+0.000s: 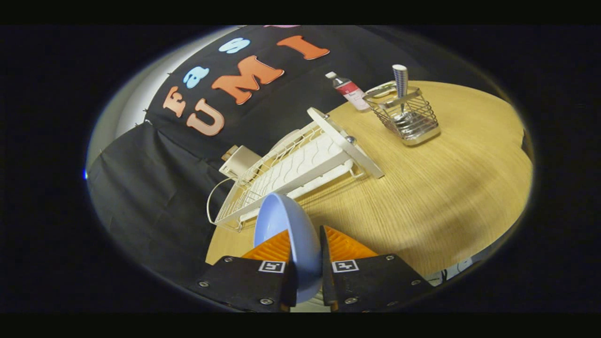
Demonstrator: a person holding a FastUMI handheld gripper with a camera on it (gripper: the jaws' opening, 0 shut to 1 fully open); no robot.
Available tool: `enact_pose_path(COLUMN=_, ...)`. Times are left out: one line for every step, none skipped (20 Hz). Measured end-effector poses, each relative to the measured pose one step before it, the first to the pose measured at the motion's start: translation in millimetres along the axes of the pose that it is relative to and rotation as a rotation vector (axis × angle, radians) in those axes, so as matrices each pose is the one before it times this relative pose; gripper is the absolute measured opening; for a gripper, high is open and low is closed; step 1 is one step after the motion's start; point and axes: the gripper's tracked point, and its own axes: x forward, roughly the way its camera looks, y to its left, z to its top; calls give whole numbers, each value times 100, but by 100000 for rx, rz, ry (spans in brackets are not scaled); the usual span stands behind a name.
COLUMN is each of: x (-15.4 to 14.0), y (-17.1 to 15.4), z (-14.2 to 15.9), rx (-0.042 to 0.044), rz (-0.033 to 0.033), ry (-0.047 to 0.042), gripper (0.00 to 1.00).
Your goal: Take the plate from the dish rack, then take the spoon from the basket and place it into the plate.
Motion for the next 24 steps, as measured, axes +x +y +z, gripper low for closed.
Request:
enact_pose_path(x=401, y=-76, z=16, rx=1388, rz=592, ry=591, gripper=22)
enact_pose_path(x=463, y=143, z=-120, rx=378, rz=1024, ry=816, gripper=22)
enact_pose_path(x=308, y=53, z=3, rx=934, rz=576, ry=608, gripper=23)
enact_pose_path(x=332, y=-397, z=282, rx=32, rz=-1253, ry=720, gripper=25)
enact_pose_path(x=14, y=-175, z=-256, rx=-480, rz=-760, ry=475, gripper=27)
enact_pose_path(x=283, y=-193, z=-13, rx=-250, rz=-435, ry=407, gripper=29)
enact_pose_path(x=39, y=-272, z=-69, rx=-241, rz=-743, ry=813, gripper=31)
enact_pose_path(x=67, y=-139, z=-115, rx=-1125, rz=-648, ry=675, gripper=33)
enact_pose_path(x=85, y=-384, z=60, rx=-1576, rz=-1511, ry=-6, gripper=36)
enact_pose_path(x=85, y=-372, z=153, rx=-1991, rz=-1191, ry=-482, gripper=38)
enact_pose_path(x=-217, y=-174, z=417, rx=-1684, rz=-66, ry=-620, gripper=44)
enact_pose_path(x=-407, y=-209, z=456, rx=-1130, rz=-381, ry=-1151, gripper=47)
enact_pose_path(x=-182, y=-328, z=722, rx=-1585, rz=-1167, ry=-1407, gripper=52)
enact_pose_path(x=-246, y=-586, z=793, rx=-2170, rz=-2210, ry=-2132, gripper=61)
enact_pose_path(x=-362, y=-921, z=1037, rx=-2908, rz=-3388, ry=-2565, gripper=69)
enact_pose_path(x=-271, y=-1082, z=1017, rx=-2864, rz=-3754, ry=-3181, gripper=75)
enact_pose_path(x=-417, y=-814, z=1165, rx=-2117, rz=-2726, ry=-2982, gripper=84)
enact_pose_path(x=-547, y=-916, z=1142, rx=-1638, rz=-2810, ry=-2768, gripper=89)
enact_pose_path(x=-352, y=-768, z=1068, rx=-1497, rz=-2578, ry=-2679, gripper=97)
enact_pose_path(x=-355, y=-767, z=1075, rx=-1417, rz=-2391, ry=-2467, gripper=98)
enact_pose_path(x=-177, y=-492, z=1070, rx=-1158, rz=-2044, ry=-2215, gripper=98)
enact_pose_path(x=-257, y=-531, z=897, rx=-1107, rz=-1547, ry=-2035, gripper=99)
enact_pose_path(x=-171, y=-516, z=869, rx=-1002, rz=-1676, ry=-1905, gripper=99)
enact_pose_path(x=-236, y=-308, z=787, rx=-1315, rz=-1560, ry=-1972, gripper=99)
